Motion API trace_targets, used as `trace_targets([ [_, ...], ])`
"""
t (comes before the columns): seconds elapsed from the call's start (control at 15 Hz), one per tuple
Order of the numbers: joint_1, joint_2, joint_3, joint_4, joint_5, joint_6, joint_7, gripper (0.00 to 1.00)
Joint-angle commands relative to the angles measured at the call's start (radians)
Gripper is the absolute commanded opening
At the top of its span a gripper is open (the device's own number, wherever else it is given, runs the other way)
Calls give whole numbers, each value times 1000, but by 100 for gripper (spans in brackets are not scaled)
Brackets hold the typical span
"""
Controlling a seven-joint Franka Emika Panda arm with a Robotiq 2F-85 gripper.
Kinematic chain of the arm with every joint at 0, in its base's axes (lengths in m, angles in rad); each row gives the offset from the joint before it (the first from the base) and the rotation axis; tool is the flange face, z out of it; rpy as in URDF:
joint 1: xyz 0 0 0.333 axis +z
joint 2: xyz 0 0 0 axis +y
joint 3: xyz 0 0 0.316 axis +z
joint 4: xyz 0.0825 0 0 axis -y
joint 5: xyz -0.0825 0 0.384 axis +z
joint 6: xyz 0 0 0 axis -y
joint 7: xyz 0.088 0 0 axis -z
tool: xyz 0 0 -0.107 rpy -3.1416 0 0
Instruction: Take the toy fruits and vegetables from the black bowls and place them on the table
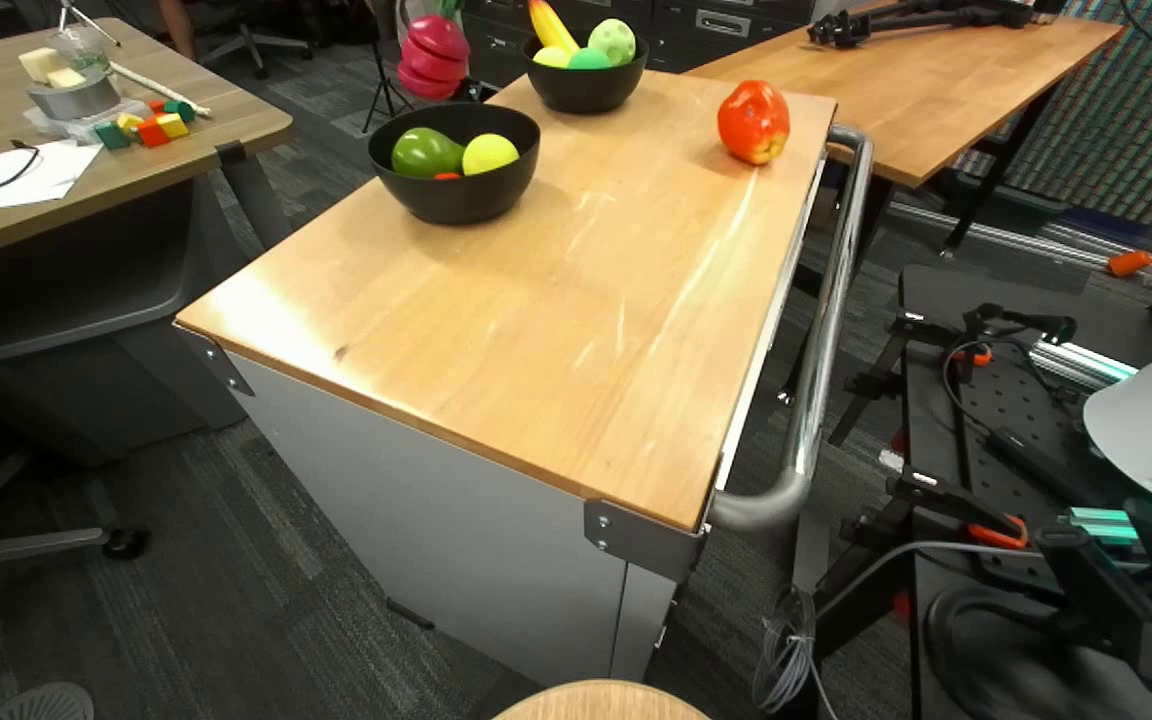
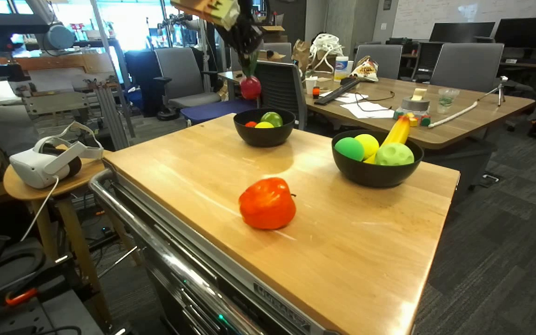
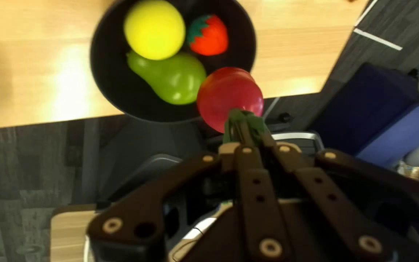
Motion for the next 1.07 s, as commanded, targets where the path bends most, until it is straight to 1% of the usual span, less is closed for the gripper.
trace_targets([
  [0.0, 36, -87, -1, 14, 93, -134, -56, 1],
  [0.13, 56, -95, -6, 22, 104, -198, -41, 1],
  [0.27, 71, -82, -2, 17, 96, -213, -23, 1],
  [0.67, 107, -5, 20, -2, 48, -174, -5, 1],
  [1.0, 125, 59, 45, 7, 39, -189, -1, 1],
])
